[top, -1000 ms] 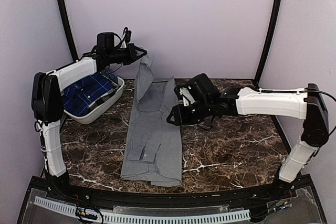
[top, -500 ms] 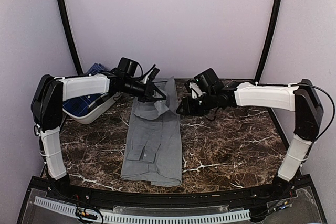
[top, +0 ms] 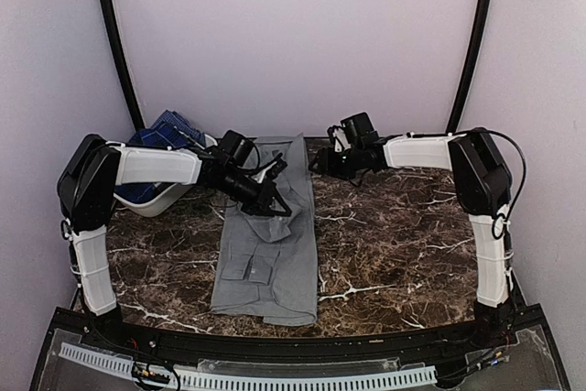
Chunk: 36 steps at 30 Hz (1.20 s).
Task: Fold and stack the long sleeve shirts
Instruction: Fold the sleeve at the center of the board, then move the rectangle-folded shirt to the center of the board.
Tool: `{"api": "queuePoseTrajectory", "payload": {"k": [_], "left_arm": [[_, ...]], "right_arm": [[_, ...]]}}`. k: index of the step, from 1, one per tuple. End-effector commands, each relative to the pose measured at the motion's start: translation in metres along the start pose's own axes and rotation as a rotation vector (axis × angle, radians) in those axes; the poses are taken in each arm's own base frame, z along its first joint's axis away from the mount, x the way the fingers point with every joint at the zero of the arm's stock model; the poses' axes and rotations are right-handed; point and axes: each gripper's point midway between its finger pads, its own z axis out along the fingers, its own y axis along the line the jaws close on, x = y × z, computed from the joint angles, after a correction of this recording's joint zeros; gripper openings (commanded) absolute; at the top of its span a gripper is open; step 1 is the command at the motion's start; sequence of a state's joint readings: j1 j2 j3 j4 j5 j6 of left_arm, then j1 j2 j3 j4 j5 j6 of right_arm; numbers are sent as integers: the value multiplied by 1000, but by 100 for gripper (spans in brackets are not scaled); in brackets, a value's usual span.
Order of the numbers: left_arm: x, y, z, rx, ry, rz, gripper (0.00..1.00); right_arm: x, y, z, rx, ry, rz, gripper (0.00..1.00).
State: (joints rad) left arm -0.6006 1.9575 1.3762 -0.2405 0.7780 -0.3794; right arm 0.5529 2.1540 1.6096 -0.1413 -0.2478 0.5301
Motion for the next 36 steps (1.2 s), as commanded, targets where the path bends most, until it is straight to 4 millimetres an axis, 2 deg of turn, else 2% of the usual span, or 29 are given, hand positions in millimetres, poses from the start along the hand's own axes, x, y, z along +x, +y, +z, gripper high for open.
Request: {"api": "queuePoseTrajectory", "payload": {"k": [1, 5, 10, 14, 19, 22, 29, 36], "left_arm": [[21, 6, 9, -41, 27, -10, 0], [30, 9, 19, -46, 36, -20, 0], [44, 12, 35, -49, 69, -40, 0], [53, 15, 42, -71, 94, -50, 0], [59, 14, 43, -88, 118, -49, 0], [63, 10, 45, -88, 135, -46, 0], [74, -8, 52, -73, 171, -30, 0], [96, -36, 64, -60, 215, -13, 0]], "right_arm": [[-12, 11, 26, -77, -27, -35, 61], [-6, 0, 53, -72, 2, -17, 62], [-1, -12, 72, -47, 18, 18, 57], [8, -18, 82, -46, 37, 58, 42], [19, -23, 87, -45, 63, 83, 14], [22, -26, 83, -31, 65, 85, 0], [33, -35, 55, 39, 77, 76, 0], [75, -49, 13, 87, 124, 83, 0]]}}
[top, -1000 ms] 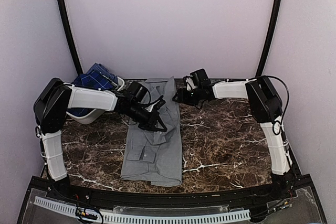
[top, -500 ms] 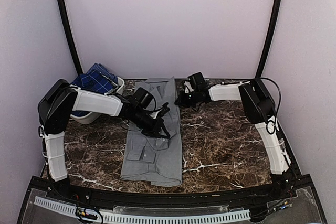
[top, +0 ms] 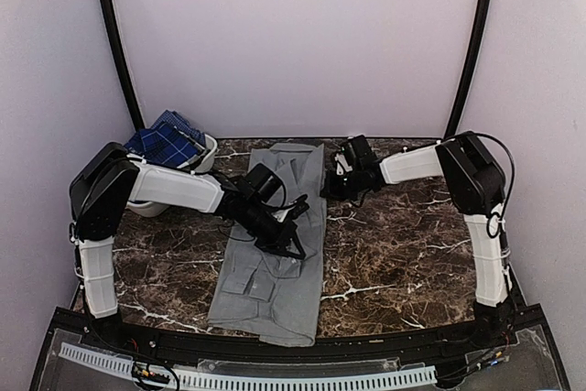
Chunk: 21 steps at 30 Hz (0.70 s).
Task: Fold and stack the long sleeve shirts
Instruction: Move the rectangle-folded shirt to the center of the board.
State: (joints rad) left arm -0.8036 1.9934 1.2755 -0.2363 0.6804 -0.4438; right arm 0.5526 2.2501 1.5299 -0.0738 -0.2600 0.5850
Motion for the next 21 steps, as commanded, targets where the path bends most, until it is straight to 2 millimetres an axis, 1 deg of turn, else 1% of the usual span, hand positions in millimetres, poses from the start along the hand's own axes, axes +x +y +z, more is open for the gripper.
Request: {"api": "queuePoseTrajectory", "payload": {"k": [1, 3, 4, 5, 6, 8, 9, 10, 11, 12, 14, 15, 18, 21], "left_arm": [[9, -26, 0, 9, 17, 13, 0], [12, -30, 4, -2, 22, 19, 0], [13, -33, 5, -13, 22, 26, 1], [12, -37, 6, -15, 19, 33, 3], [10, -39, 5, -21, 8, 38, 8], [3, -44, 2, -26, -17, 44, 13], [-3, -46, -1, -34, -39, 50, 14], [-9, -52, -5, -35, -61, 61, 14], [-13, -50, -7, -56, -79, 62, 14], [-18, -55, -11, -58, -96, 72, 14], [-23, -58, -15, -63, -113, 83, 14], [-24, -59, -16, -63, -116, 87, 14], [-24, -59, -18, -70, -122, 94, 11], [-24, -60, -22, -76, -131, 100, 6]], "right_arm": [[29, -16, -27, 52, 31, 5, 0], [40, -19, -41, 55, 29, 9, 0], [50, -25, -46, 67, 41, 14, 0], [54, -26, -52, 69, 40, 12, 0], [56, -27, -56, 73, 38, 12, 0], [58, -27, -65, 82, 34, 6, 0], [58, -26, -69, 87, 31, 2, 1], [56, -26, -73, 91, 25, -2, 5], [53, -25, -78, 98, 15, -5, 10], [49, -23, -83, 103, 4, -10, 15], [41, -17, -94, 105, -23, -21, 26], [35, -13, -100, 103, -40, -29, 29], [18, 5, -113, 63, -80, -60, 37], [8, 24, -120, 14, -103, -92, 38]]}}
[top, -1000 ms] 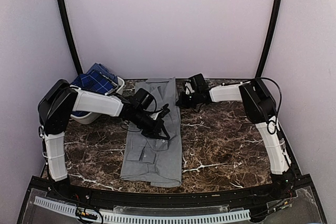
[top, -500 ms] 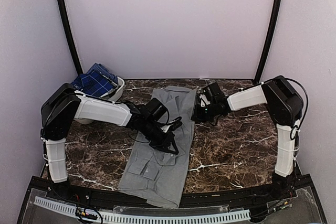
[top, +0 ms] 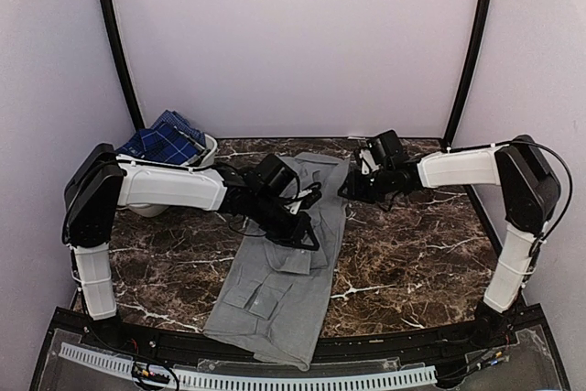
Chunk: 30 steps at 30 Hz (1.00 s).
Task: Fold and stack the long sleeve shirts
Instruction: Move the rectangle-folded shirt to the center of the board, then adjust the sleeve at the center of the board.
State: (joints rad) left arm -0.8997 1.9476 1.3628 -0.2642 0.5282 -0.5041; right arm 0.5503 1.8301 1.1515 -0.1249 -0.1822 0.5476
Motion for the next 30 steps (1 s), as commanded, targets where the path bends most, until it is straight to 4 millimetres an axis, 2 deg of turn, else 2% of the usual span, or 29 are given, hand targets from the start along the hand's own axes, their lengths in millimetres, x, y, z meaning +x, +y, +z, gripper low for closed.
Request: {"api": "queuePoseTrajectory", "payload": {"k": [1, 3, 6, 10, 15, 20, 27, 30], "left_arm": [[-9, -14, -21, -7, -50, 33, 5], [-10, -14, -25, -11, -60, 38, 1], [-11, -15, -30, -18, -78, 47, 0], [-11, -17, -35, -25, -93, 59, 0], [-10, -14, -42, -56, -104, 69, 0], [-9, -13, -48, -74, -111, 83, 0], [-7, -10, -55, -103, -117, 97, 0], [-8, -11, -57, -111, -120, 102, 0]], "right_arm": [[-30, 34, -18, -79, -81, -72, 40], [-32, 50, -15, -133, -75, -104, 41], [-31, 67, 1, -175, -50, -150, 42], [-27, 77, 28, -213, -14, -149, 41], [-35, 73, 52, -188, -14, -156, 42], [-28, 68, 76, -185, 28, -157, 43], [-27, 62, 91, -173, 31, -158, 43], [-32, 58, 91, -149, 17, -161, 43]]}}
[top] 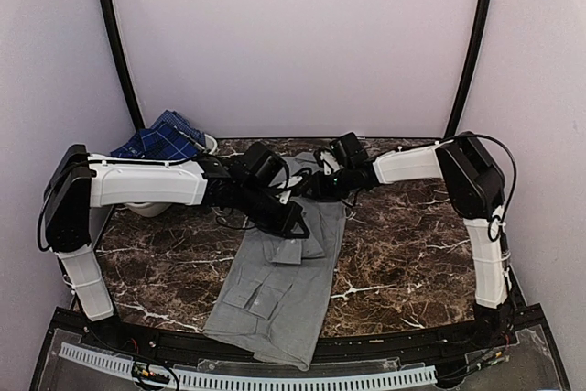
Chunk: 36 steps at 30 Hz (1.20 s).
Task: Fold and stack the long sleeve shirts
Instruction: Adjust the sleeve at the center of the board.
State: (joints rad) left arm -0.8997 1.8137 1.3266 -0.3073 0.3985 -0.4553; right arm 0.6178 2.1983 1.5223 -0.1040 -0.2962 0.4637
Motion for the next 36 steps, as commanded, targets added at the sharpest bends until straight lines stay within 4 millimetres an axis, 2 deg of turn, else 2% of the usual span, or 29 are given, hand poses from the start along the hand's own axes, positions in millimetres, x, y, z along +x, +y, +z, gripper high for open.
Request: {"api": "queuePoseTrajectory", "payload": {"k": [1, 6, 9, 19, 21, 24, 30, 36], "left_arm": [[-1, -4, -20, -22, -20, 32, 0], [-1, 0, -23, -39, -23, 26, 0], [-1, 2, -25, -44, -25, 24, 0], [-8, 2, -29, -50, -39, 32, 0], [-9, 3, -30, -53, -40, 36, 0], [-10, 3, -32, -56, -40, 40, 0], [-9, 3, -34, -62, -31, 67, 0], [-1, 4, -34, -55, -4, 71, 0]], "right_arm": [[-20, 0, -2, 9, -53, -26, 44], [-29, -15, -9, 30, -79, -10, 49], [-27, -18, -5, 29, -69, -8, 49], [-9, 2, 13, -93, -3, -5, 48], [-7, 6, 15, -109, 6, -4, 43], [-10, 7, 16, -108, 3, 3, 31], [-36, 13, 10, -102, -43, 7, 0], [-63, 25, 11, -141, -84, 16, 0]]}}
